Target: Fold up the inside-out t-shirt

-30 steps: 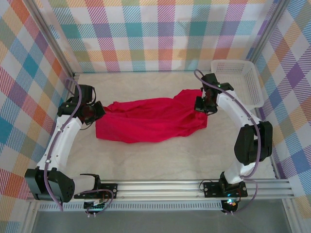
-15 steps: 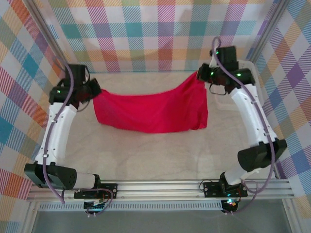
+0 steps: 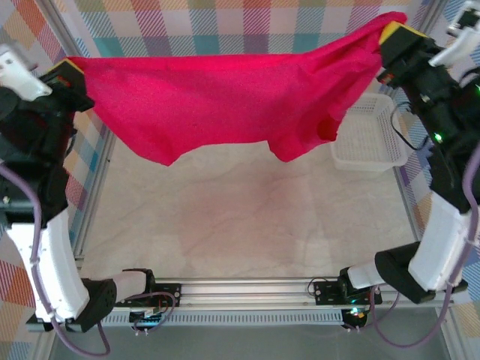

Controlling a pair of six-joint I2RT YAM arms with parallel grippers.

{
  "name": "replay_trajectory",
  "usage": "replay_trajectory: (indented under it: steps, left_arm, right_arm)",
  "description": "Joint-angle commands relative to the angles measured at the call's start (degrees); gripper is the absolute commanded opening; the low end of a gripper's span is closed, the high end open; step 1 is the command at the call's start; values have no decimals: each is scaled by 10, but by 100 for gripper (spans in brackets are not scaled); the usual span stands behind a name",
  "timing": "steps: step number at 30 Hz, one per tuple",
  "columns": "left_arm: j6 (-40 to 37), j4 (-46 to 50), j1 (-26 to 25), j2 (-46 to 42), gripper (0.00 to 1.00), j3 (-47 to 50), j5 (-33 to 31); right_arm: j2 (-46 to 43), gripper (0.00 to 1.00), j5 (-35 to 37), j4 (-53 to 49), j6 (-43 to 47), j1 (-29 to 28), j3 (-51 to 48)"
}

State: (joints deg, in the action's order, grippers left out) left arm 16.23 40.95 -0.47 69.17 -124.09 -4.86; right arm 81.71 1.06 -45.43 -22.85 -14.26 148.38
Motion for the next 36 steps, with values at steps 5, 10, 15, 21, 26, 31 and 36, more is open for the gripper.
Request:
replay_trajectory:
  steps: [5, 10, 15, 21, 26, 31, 36]
  left_arm:
    - [-61, 26, 5, 14, 0, 10, -19]
    - [-61, 120, 6, 83, 0, -2, 33]
    - [-37, 138, 6, 93, 0, 46, 61]
    - [-36, 80, 7, 57, 0, 105, 36]
    - [-34, 96, 9, 60, 0, 71, 38]
    - [-21, 61, 9, 9, 0, 67, 26]
    - [-22, 14, 9, -63, 0, 70, 0]
  right_arm:
    - [24, 0, 3, -8, 19, 2, -42]
    - [81, 0, -5, -61, 25, 2, -17]
    - [90, 0, 7, -66, 35, 2, -47]
    - [82, 0, 7, -48, 40, 2, -73]
    - [50, 0, -9, -24, 37, 2, -82]
    - [-42, 0, -32, 56, 31, 2, -163]
    - [-152, 0, -37, 149, 36, 2, -257]
